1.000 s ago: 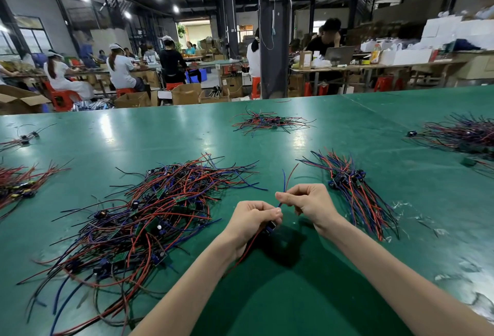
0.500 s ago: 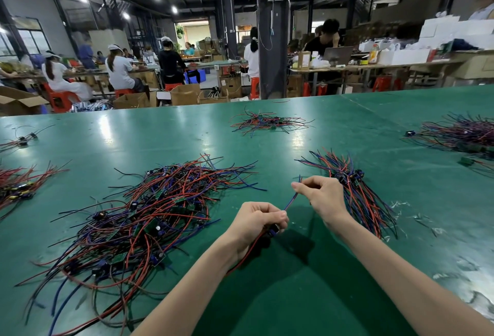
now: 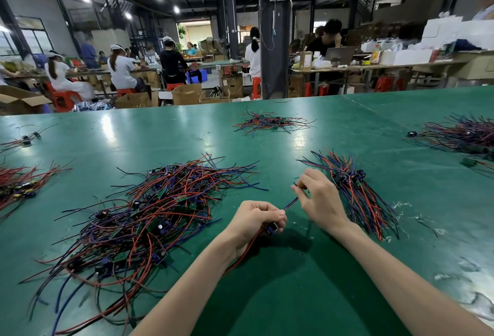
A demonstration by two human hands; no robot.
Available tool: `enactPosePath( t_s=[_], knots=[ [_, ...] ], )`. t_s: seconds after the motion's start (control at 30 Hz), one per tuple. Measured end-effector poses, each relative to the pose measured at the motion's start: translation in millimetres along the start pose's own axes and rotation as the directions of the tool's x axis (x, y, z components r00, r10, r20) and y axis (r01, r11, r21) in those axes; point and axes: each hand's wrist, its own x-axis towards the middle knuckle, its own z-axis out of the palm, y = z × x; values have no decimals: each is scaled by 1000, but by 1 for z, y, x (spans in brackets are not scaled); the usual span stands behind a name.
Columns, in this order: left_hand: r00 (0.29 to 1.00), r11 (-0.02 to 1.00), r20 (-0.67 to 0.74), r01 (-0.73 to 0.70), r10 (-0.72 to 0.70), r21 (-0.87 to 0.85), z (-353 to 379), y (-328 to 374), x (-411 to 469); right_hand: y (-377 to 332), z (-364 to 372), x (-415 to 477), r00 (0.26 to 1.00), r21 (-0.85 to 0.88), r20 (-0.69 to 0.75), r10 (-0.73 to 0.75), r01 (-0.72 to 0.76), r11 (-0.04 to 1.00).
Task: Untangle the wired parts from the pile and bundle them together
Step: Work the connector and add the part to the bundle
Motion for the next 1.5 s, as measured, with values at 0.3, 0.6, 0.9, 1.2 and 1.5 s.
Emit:
enactPosePath(
  t_s=[0.3, 0.6, 0.9, 1.2, 1.5],
  knots=[
    [1000, 1000, 11, -1, 1, 1, -3, 3, -1, 6, 1, 1, 985, 146, -19, 171, -167, 975],
    [999, 1000, 30, 15, -14, -6, -7, 5, -2, 2, 3, -2, 995, 14, -44, 87, -87, 996],
    [998, 1000, 56, 21, -22, 23, -11, 5, 0, 7, 1, 9, 690, 566, 216, 691, -665, 487],
    [996, 999, 82, 29, -31, 21, -14, 7, -1, 4, -6, 12, 575, 663, 440, 690, -726, 181],
    [993, 999, 108, 45, -48, 27, -15, 7, -2, 0, -10, 14, 542, 625, 508, 670, -767, 147]
  ],
)
